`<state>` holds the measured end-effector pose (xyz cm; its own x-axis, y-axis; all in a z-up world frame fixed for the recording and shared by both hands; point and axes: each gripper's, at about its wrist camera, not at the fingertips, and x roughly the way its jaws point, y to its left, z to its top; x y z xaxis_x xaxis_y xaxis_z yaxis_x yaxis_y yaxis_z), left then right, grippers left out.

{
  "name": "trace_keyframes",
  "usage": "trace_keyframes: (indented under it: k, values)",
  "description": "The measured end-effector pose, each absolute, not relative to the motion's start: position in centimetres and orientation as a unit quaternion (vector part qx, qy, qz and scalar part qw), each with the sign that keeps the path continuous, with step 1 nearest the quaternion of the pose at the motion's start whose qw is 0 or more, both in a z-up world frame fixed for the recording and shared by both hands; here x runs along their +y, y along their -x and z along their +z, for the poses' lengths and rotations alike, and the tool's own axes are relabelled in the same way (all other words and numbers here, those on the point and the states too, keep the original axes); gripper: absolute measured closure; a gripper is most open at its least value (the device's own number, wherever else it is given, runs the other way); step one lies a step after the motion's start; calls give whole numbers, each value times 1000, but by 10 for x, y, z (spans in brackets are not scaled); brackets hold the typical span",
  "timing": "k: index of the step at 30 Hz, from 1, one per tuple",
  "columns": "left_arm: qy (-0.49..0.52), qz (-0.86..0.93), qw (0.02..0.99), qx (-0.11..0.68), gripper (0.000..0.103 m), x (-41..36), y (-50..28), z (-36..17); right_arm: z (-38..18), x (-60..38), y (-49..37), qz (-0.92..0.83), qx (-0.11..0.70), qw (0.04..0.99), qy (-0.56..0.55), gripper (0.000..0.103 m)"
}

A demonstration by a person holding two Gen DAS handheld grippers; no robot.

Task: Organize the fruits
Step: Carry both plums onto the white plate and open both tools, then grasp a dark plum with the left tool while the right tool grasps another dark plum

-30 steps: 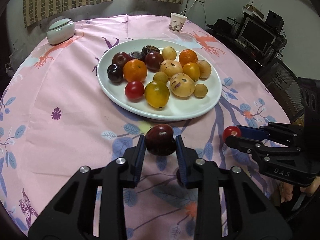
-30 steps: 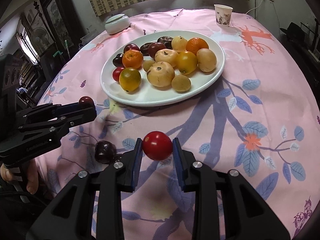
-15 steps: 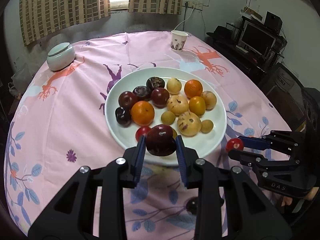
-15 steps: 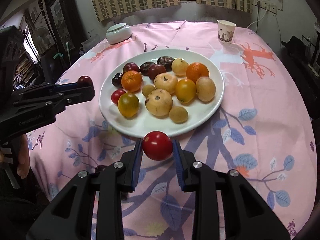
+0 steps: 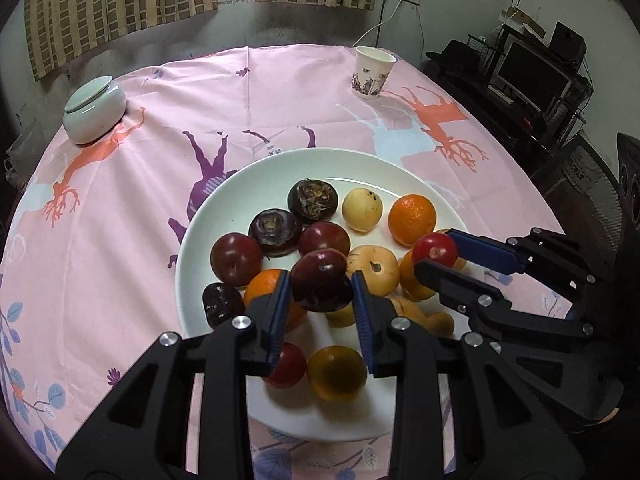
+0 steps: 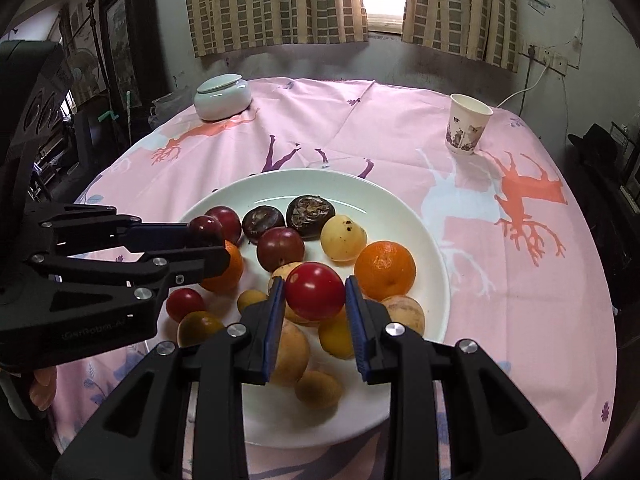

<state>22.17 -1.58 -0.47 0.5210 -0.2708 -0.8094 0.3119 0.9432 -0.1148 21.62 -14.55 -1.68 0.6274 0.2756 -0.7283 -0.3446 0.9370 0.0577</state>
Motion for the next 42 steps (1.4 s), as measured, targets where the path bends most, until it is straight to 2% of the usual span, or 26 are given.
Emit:
trace_keyframes:
  k: [8, 9, 10, 12, 18, 20, 21, 24, 30, 42]
  values:
    - [-3, -166, 863, 477, 69, -12, -239, -17, -26, -147, -228, 156, 379, 910, 53, 72]
    - [1, -167, 864, 474, 50, -11, -238, -15, -26, -148, -227, 154, 376, 912, 54, 65]
    - [6, -168, 868, 467, 30, -8, -235, -11, -25, -149, -226, 150, 371, 915, 53, 46]
    - [15, -164, 884, 438, 23, -1, -224, 4, -20, -154, -221, 138, 350, 925, 49, 38]
    - [11, -156, 904, 398, 22, 16, -182, 31, -6, -159, -203, 133, 353, 925, 44, 38]
    - [-2, -151, 909, 388, 16, 22, -159, 30, -2, -163, -188, 144, 367, 919, 30, 37]
    - [-9, -146, 912, 383, 10, 26, -148, 27, 0, -164, -181, 151, 375, 915, 21, 30]
    - [-42, -125, 911, 392, 10, 33, -119, 6, 2, -165, -147, 163, 381, 910, 4, 7]
    - [15, -130, 891, 434, 10, 59, -95, -22, -13, -148, -101, 164, 400, 901, 43, 6]
    - [40, -128, 891, 433, 10, 74, -64, -22, -45, -130, -48, 190, 450, 871, 54, 6]
